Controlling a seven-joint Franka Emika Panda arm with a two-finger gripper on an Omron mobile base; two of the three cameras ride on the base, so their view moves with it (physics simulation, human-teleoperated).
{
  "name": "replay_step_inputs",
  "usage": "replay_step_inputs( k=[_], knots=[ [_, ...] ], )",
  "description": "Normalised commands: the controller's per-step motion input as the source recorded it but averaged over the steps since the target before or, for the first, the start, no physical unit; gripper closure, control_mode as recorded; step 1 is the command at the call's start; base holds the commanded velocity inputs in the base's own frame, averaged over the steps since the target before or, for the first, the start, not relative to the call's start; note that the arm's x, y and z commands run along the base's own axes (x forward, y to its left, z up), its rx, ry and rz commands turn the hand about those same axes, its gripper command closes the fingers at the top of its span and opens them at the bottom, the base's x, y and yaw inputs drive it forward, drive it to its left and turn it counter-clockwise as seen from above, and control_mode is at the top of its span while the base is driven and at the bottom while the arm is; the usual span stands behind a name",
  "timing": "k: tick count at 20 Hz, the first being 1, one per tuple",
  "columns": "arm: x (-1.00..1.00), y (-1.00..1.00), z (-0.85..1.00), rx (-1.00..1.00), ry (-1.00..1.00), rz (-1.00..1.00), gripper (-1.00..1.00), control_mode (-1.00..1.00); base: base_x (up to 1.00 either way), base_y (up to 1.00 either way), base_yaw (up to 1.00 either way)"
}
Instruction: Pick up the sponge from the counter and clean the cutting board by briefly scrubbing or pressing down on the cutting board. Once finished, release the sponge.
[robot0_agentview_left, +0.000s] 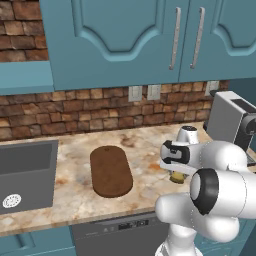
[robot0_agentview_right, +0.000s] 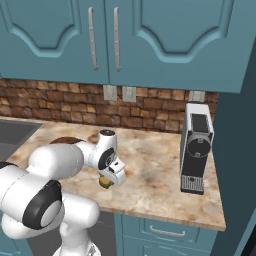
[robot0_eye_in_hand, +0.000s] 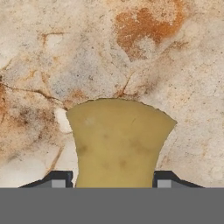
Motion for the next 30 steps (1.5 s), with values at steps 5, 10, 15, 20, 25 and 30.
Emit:
replay_step_inputs(
  k=[5, 10, 15, 20, 25, 30],
  knots=[
    [0.0, 0.0, 0.0, 0.0, 0.0, 0.0, 1.0, -1.0, 0.0, 0.0, 0.0],
    [-0.01, 0.04, 0.17, 0.0, 0.0, 0.0, 1.0, -1.0, 0.0, 0.0, 0.0],
    [-0.02, 0.54, 0.34, 0.0, -0.01, 0.0, 1.0, -1.0, 0.0, 0.0, 0.0],
    [0.03, 0.87, 0.18, -0.03, 0.0, 0.0, 1.0, -1.0, 0.0, 0.0, 0.0],
    [0.01, 0.76, 0.0, 0.0, 0.0, 0.0, 1.0, -1.0, 0.0, 0.0, 0.0],
    [0.0, 0.72, 0.02, 0.0, 0.0, 0.0, 1.0, -1.0, 0.0, 0.0, 0.0]
  ],
)
